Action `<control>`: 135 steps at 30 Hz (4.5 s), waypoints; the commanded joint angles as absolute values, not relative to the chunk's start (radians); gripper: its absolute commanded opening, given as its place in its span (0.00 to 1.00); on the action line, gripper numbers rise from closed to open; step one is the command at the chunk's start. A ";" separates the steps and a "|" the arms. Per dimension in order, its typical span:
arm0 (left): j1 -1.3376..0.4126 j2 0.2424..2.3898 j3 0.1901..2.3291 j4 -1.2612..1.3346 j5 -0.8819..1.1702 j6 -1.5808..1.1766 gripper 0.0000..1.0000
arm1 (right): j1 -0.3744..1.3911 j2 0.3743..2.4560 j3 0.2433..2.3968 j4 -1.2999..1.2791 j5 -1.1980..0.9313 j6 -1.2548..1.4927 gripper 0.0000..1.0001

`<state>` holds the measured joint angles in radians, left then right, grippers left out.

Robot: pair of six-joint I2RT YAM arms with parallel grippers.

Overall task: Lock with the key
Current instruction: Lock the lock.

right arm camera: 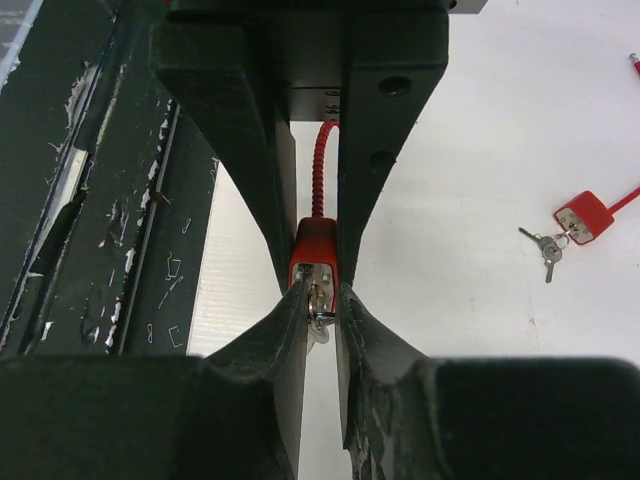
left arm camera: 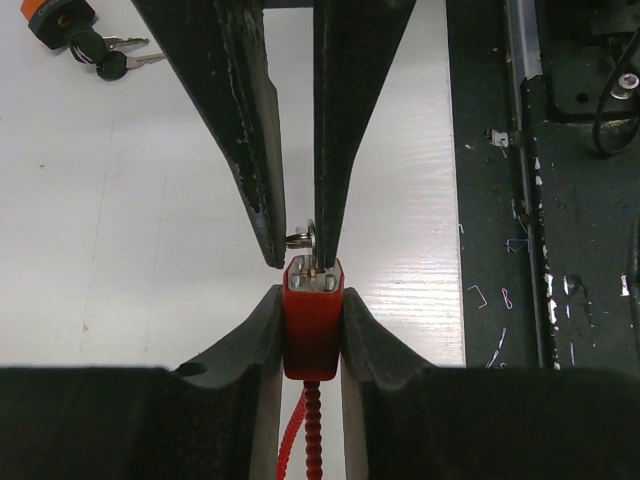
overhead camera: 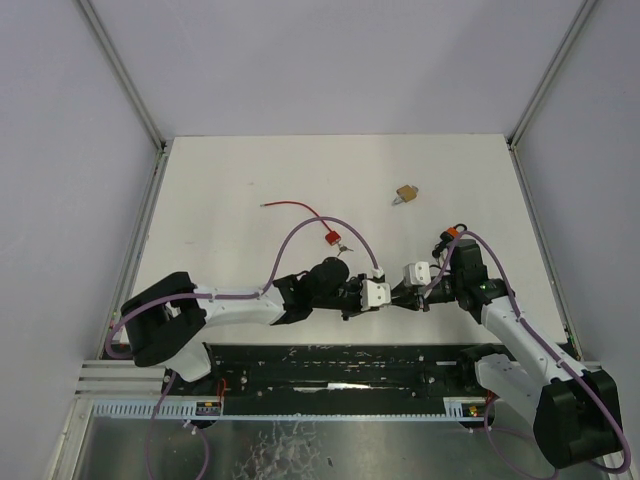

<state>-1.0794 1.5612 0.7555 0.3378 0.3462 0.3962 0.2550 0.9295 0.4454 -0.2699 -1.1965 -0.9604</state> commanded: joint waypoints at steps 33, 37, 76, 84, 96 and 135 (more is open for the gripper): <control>-1.086 1.558 0.812 0.355 0.287 0.322 0.00 | 0.279 0.880 0.410 -0.102 -1.114 -0.816 0.28; -1.086 1.544 0.804 0.350 0.280 0.328 0.00 | 0.278 0.873 0.417 -0.125 -1.091 -0.849 0.24; -1.086 1.570 0.844 0.296 0.364 0.324 0.00 | 0.280 0.858 0.430 -0.252 -1.145 -1.098 0.19; -1.086 1.572 0.846 0.289 0.374 0.313 0.00 | 0.279 0.853 0.440 -0.287 -1.149 -1.136 0.05; -1.084 1.592 0.870 0.247 0.435 0.322 0.00 | 0.279 0.847 0.456 -0.424 -1.220 -1.315 0.07; -1.027 1.586 0.877 0.361 0.555 0.327 0.00 | 0.260 0.835 0.506 -0.399 -1.273 -1.144 0.01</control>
<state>-1.0199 1.5860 0.8577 0.2142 0.5613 0.3557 0.2485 0.8268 0.4763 -0.4698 -1.1664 -1.1854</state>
